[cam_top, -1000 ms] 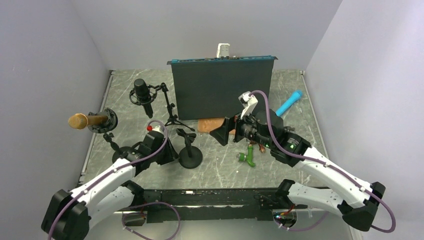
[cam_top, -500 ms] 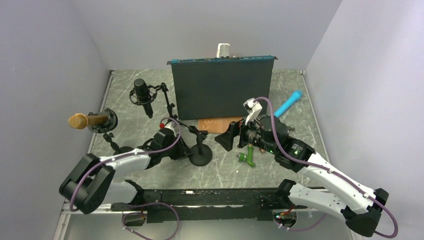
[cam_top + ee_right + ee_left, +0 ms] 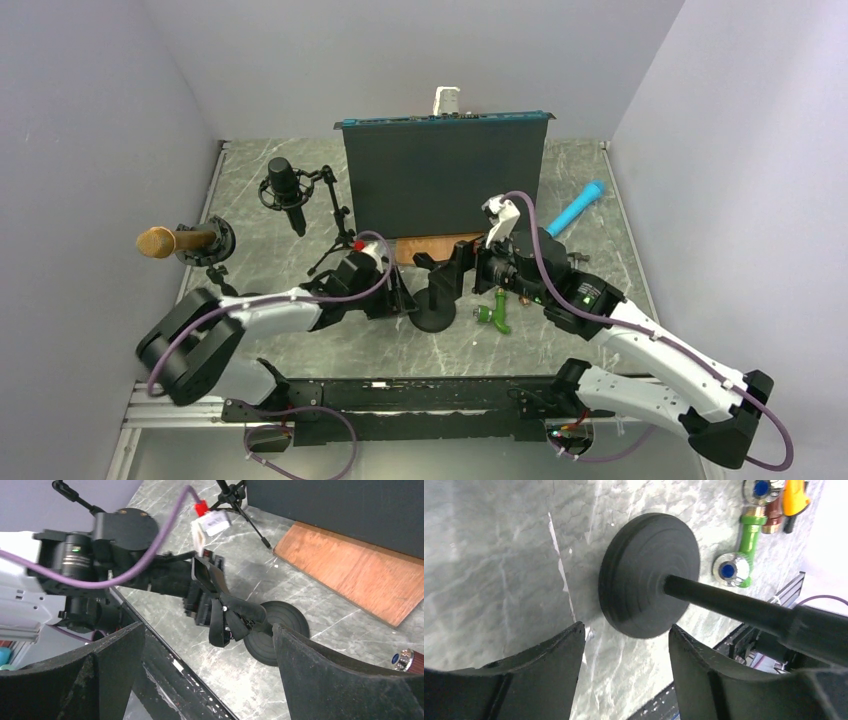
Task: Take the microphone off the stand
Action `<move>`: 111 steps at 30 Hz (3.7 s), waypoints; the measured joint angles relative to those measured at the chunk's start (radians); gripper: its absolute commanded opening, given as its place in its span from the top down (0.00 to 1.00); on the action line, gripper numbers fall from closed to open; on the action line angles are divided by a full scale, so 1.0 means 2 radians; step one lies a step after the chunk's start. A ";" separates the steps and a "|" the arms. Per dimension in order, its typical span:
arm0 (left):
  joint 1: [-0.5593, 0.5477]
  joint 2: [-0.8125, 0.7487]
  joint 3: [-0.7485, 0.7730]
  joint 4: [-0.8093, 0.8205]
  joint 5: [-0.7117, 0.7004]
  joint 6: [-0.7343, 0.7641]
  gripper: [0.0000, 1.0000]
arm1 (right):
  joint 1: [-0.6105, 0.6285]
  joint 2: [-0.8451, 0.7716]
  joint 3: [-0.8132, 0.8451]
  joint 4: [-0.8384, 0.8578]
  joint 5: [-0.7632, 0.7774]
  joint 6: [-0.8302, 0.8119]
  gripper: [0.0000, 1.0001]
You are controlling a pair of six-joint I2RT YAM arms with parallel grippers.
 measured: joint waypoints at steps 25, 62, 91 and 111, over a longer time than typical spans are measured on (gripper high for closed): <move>0.072 -0.325 0.343 -0.460 -0.205 0.258 0.02 | 0.000 0.126 0.093 -0.006 0.009 -0.034 0.00; 0.075 -0.485 0.420 -0.601 -0.213 0.216 0.01 | 0.061 0.546 0.283 0.388 0.116 -0.189 0.46; 0.075 -0.487 0.426 -0.612 -0.213 0.223 0.02 | 0.059 0.569 0.285 0.442 0.074 -0.230 1.00; 0.075 -0.407 0.446 -0.606 -0.192 0.258 0.11 | 0.132 0.402 0.092 0.439 0.084 -0.200 1.00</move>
